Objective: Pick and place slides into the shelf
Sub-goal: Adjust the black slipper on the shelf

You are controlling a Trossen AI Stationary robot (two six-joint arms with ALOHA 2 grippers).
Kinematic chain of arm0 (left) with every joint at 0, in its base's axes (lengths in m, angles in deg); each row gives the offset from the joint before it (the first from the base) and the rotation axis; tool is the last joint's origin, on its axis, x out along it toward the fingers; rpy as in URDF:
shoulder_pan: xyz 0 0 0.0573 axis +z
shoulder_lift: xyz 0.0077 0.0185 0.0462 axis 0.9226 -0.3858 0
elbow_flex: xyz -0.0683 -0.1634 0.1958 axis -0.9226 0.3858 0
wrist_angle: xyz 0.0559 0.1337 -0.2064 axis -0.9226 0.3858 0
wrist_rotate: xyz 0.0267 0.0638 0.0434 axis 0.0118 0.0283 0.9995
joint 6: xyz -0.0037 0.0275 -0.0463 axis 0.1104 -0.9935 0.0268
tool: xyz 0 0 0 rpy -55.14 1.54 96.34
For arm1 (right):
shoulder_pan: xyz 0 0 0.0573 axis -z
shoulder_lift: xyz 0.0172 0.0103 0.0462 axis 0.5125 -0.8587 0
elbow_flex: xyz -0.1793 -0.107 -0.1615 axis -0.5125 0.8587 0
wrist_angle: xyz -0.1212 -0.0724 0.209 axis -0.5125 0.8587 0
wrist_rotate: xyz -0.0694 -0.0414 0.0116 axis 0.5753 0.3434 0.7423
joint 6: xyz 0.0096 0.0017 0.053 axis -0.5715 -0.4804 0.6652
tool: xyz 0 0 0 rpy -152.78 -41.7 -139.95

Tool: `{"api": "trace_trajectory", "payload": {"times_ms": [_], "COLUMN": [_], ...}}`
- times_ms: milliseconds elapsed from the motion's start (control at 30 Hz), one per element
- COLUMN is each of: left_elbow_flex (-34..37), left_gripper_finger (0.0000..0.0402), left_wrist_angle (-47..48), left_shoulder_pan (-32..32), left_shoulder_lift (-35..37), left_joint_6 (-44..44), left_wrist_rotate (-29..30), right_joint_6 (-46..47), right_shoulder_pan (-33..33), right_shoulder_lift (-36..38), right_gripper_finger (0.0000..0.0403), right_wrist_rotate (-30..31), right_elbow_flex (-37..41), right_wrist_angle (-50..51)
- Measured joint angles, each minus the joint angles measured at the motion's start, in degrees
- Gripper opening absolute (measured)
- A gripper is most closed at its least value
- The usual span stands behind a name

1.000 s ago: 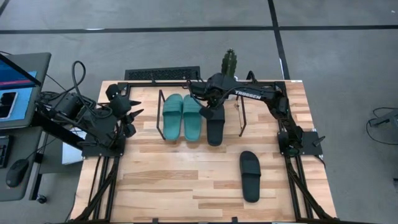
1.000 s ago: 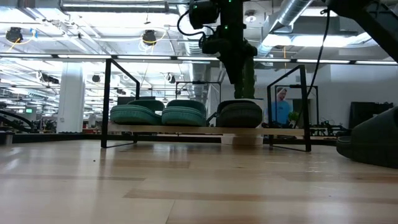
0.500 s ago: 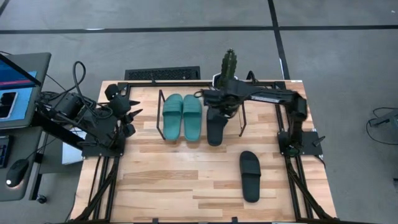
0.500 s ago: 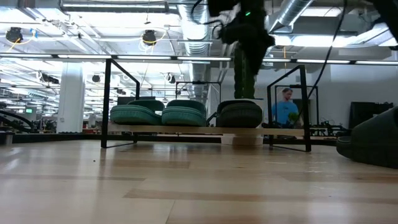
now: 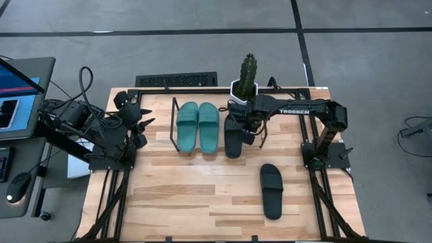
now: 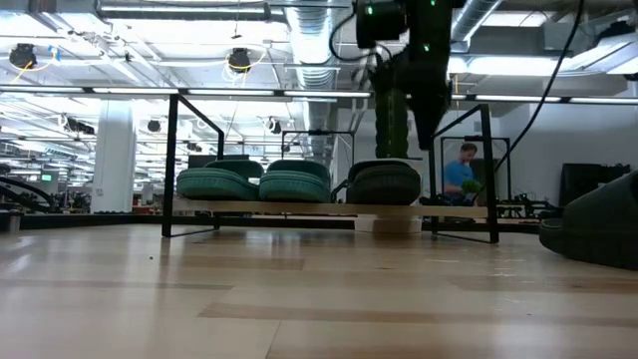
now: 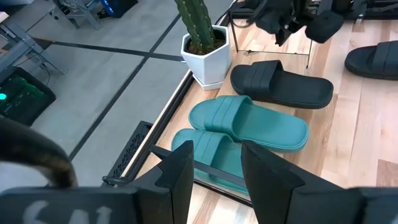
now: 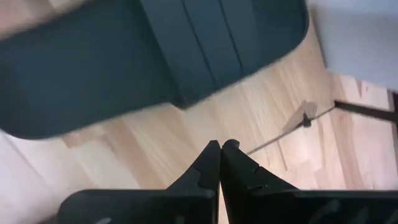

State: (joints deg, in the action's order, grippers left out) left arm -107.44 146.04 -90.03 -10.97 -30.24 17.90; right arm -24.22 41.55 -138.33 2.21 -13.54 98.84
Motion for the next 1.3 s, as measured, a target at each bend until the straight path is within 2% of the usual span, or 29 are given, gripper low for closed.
{"api": "trace_trajectory", "payload": {"times_ms": [233,567,900,1300], "left_elbow_flex": [0.00,0.00,0.00,0.00], "left_gripper_finger": [0.0124,0.0124,0.0124,0.0124], "left_wrist_angle": [-0.03,-0.09,-0.11,-0.09], "left_shoulder_pan": [-0.01,0.00,-0.17,-0.17], "left_shoulder_lift": [-0.04,-0.04,-0.04,-0.04], "left_joint_6": [0.45,0.55,0.55,0.57], "left_wrist_rotate": [-0.10,-0.13,-0.36,-0.46], "right_joint_6": [-1.52,-3.57,-5.33,-7.40], "right_shoulder_pan": [1.41,1.38,0.44,0.24], "right_shoulder_lift": [0.00,-0.16,-6.29,-6.54], "right_gripper_finger": [0.0000,0.0000,0.0000,0.0000], "right_wrist_rotate": [-0.04,-0.04,-0.41,-0.25], "right_elbow_flex": [4.01,3.98,3.97,2.70], "right_wrist_angle": [-2.61,-5.09,-4.38,-8.13]}}
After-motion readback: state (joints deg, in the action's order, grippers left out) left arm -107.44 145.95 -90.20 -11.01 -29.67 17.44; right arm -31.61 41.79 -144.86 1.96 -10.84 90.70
